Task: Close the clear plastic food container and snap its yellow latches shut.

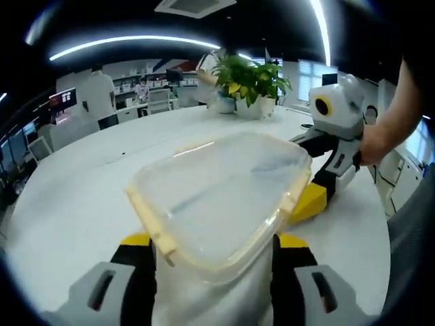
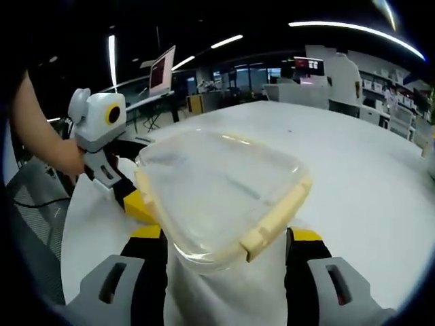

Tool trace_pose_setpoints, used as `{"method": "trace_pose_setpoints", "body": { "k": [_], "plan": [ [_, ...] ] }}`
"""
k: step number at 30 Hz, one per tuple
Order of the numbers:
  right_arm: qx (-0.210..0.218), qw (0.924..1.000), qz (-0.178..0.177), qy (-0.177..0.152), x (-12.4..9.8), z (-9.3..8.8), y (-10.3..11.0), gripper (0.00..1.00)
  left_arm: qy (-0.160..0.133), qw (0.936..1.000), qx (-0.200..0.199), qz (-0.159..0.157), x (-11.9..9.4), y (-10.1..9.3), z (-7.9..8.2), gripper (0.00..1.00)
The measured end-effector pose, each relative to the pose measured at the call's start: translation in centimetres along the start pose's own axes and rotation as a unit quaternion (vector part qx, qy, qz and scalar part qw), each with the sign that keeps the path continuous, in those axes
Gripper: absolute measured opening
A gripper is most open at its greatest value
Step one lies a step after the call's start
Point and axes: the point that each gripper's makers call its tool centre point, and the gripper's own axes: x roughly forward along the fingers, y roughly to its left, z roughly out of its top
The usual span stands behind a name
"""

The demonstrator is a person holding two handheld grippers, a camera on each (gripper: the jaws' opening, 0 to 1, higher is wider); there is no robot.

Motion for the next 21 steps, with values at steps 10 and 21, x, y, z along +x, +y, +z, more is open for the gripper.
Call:
{"method": "trace_pose_setpoints", "body": {
  "k": [10,21],
  "plan": [
    [0.003,1.0,-0.006,0.0,3.4,2.0,0.2,0.68,0.011,0.9999,0.009,0.005,-0.5,4.0,-0.7,0.6],
    [-0.037,0.999,0.013,0.023,4.9,2.6,-1.3,0.67,0.024,0.9996,0.011,0.005,-0.1,5.6,-1.1,0.5]
  ]
}}
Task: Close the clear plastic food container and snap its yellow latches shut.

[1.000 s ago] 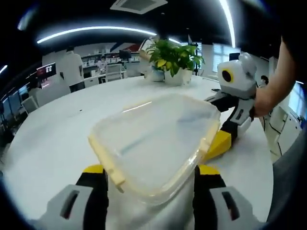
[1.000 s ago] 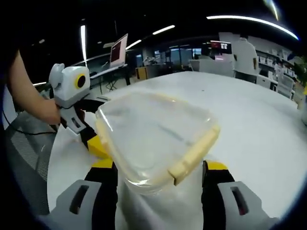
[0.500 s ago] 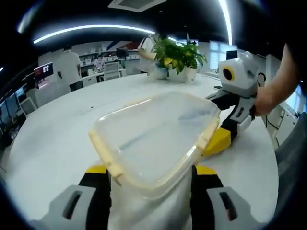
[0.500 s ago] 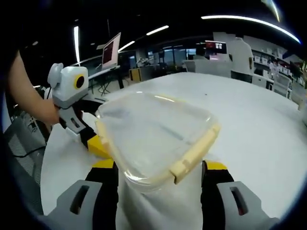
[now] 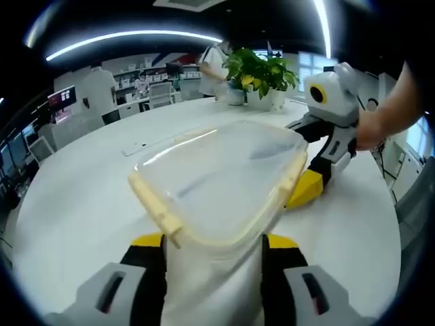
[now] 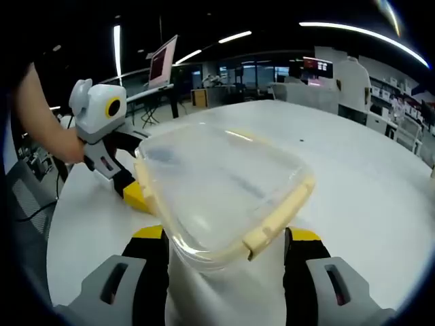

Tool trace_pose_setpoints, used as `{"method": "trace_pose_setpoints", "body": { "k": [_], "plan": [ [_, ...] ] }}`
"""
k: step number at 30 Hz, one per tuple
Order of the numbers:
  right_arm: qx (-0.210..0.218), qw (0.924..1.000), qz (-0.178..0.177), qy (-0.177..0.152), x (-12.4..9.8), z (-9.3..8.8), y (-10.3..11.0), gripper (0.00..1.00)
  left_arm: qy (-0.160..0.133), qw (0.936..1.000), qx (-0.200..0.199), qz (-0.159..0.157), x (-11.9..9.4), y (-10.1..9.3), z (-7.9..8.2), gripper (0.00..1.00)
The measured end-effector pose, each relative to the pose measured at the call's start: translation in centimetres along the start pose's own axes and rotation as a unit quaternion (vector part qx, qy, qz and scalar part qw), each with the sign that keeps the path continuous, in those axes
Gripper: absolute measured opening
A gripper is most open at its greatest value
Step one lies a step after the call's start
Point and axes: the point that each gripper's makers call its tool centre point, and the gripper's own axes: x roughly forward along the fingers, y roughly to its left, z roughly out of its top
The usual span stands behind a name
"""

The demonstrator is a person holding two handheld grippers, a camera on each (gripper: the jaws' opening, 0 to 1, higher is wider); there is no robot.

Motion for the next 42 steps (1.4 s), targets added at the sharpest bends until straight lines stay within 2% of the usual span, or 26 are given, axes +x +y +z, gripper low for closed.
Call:
{"method": "trace_pose_setpoints", "body": {
  "k": [5,7,12,19,25,26,29,30,32,33,37,38,40,41,42],
  "plan": [
    [-0.007,0.9999,0.001,0.009,0.0,0.0,0.3,0.67,0.003,1.0,-0.002,-0.001,0.0,0.0,-0.2,0.49],
    [0.009,0.9998,-0.004,0.015,0.1,-0.3,0.5,0.66,0.005,1.0,0.0,-0.002,0.0,0.0,-0.3,0.47],
    [0.019,0.9996,-0.018,0.004,0.1,-0.8,0.4,0.63,0.007,0.9999,0.007,0.0,-0.2,0.0,-0.4,0.45],
    [0.013,0.9994,-0.032,0.004,-1.0,-1.2,0.5,0.64,-0.016,0.9998,-0.013,0.005,-0.9,-0.3,0.2,0.46],
    [0.022,0.9983,-0.054,-0.005,-2.2,-0.9,0.6,0.62,-0.016,0.9997,-0.02,0.006,-1.3,-0.5,-0.1,0.49],
    [0.024,0.9981,-0.056,-0.006,-2.4,-0.8,0.7,0.62,-0.023,0.9992,-0.032,0.01,-1.5,-0.4,0.1,0.5],
    [0.056,0.9963,-0.064,-0.014,-3.0,-0.9,0.9,0.68,-0.028,0.9985,-0.043,0.019,-1.8,-0.2,0.2,0.6],
    [0.055,0.9958,-0.071,-0.019,-3.3,-0.8,0.8,0.71,-0.03,0.9984,-0.044,0.023,-2.0,-0.2,0.1,0.62],
    [0.069,0.9943,-0.07,-0.041,-3.8,-0.4,1.0,0.72,-0.037,0.9974,-0.059,0.02,-2.5,-0.4,0.2,0.62],
    [0.089,0.9926,-0.063,-0.053,-4.2,-0.1,1.4,0.75,-0.041,0.9965,-0.07,0.019,-2.7,-0.5,0.2,0.66],
    [0.117,0.989,-0.05,-0.075,-5.2,0.1,2.4,0.86,-0.055,0.9919,-0.114,0.009,-3.0,-1.2,0.3,0.91],
    [0.114,0.9895,-0.053,-0.072,-5.4,0.0,2.4,0.88,-0.047,0.9921,-0.116,0.009,-3.1,-1.2,-0.1,0.96],
    [0.112,0.9892,-0.061,-0.072,-6.0,-0.1,2.7,0.91,-0.043,0.9917,-0.121,0.005,-3.5,-1.6,-0.5,0.99],
    [0.104,0.9887,-0.07,-0.082,-6.3,0.3,2.4,0.91,-0.05,0.9912,-0.123,0.006,-4.0,-1.7,-0.5,0.99],
    [0.116,0.9861,-0.074,-0.093,-6.8,0.4,2.4,0.93,-0.051,0.9911,-0.123,0.009,-4.4,-1.6,-0.6,0.99]
  ]
}}
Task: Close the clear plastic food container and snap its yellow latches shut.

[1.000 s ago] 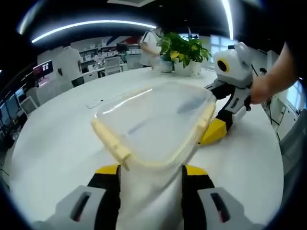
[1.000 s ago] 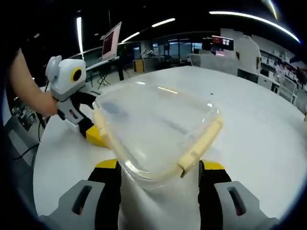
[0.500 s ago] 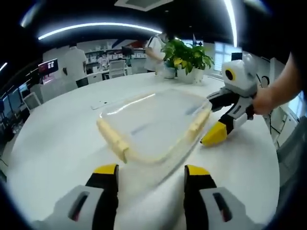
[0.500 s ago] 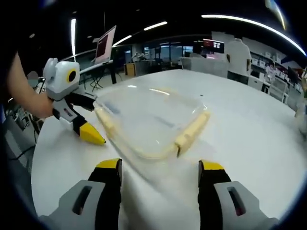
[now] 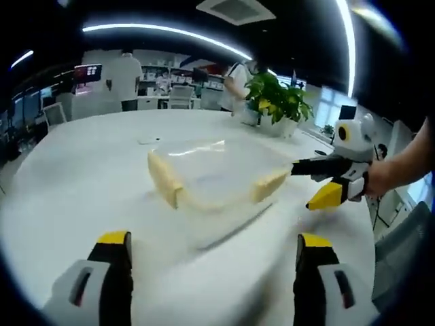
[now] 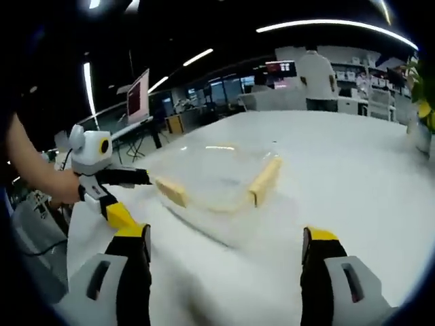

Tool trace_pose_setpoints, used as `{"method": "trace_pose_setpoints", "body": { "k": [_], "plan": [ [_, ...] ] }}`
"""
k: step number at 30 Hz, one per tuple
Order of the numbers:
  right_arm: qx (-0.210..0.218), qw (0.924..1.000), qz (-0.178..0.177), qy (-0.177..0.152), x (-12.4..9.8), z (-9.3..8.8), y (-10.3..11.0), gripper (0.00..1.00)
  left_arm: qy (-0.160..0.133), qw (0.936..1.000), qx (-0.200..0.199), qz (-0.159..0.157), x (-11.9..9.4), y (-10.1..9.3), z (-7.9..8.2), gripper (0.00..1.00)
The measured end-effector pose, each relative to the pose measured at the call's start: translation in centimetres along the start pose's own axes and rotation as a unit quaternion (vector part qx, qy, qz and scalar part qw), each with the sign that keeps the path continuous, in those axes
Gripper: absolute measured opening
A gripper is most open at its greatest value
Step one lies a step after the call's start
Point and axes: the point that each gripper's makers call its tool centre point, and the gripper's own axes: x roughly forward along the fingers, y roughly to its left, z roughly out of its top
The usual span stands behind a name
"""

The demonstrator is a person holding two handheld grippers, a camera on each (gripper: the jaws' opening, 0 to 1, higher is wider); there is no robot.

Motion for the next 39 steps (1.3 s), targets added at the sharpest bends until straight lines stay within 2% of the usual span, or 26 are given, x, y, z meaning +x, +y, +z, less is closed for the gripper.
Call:
{"method": "trace_pose_setpoints", "body": {
  "k": [1,3,5,10,12,14,18,22,25,27,30,39],
  "plan": [
    [0.016,0.9999,-0.002,-0.005,-0.2,0.0,0.0,0.94,-0.002,1.0,-0.001,0.002,-0.4,0.1,-0.1,0.99],
    [0.019,0.9997,-0.016,0.003,-0.9,-0.4,-0.5,0.94,-0.007,0.9999,-0.013,0.005,-1.2,0.2,-0.2,0.99],
    [0.043,0.9987,-0.027,-0.009,-1.5,-0.2,-0.7,0.94,-0.007,0.9998,-0.014,0.007,-1.8,0.5,-0.5,0.98],
    [0.047,0.9981,-0.04,-0.008,-2.9,-0.3,-0.4,0.93,-0.01,0.9996,-0.018,0.021,-4.0,1.3,-0.7,0.93],
    [0.076,0.9956,-0.052,-0.02,-3.5,0.1,-0.5,0.92,-0.014,0.9993,-0.025,0.024,-4.6,1.4,-0.6,0.92],
    [0.069,0.9959,-0.055,-0.02,-4.2,0.3,-0.4,0.92,-0.015,0.9993,-0.019,0.028,-5.2,1.5,-0.6,0.91],
    [0.067,0.9959,-0.059,-0.014,-5.3,0.4,0.1,0.9,-0.031,0.9983,-0.037,0.034,-6.7,1.9,0.0,0.89],
    [0.093,0.9923,-0.076,-0.032,-6.6,1.2,0.0,0.89,-0.044,0.9965,-0.061,0.035,-8.3,2.1,0.2,0.88],
    [0.105,0.9896,-0.089,-0.043,-7.4,1.4,-0.3,0.87,-0.048,0.9966,-0.056,0.036,-9.3,1.9,0.2,0.87],
    [0.115,0.988,-0.09,-0.05,-7.8,1.4,-0.4,0.87,-0.047,0.9967,-0.054,0.038,-10.0,1.9,0.0,0.86],
    [0.12,0.9866,-0.096,-0.054,-8.5,1.4,-0.8,0.87,-0.049,0.9952,-0.074,0.041,-11.1,2.3,0.0,0.85],
    [0.121,0.9883,-0.074,-0.055,-11.3,3.1,0.8,0.83,-0.057,0.9945,-0.082,0.031,-14.2,2.8,0.4,0.81]
  ]
}}
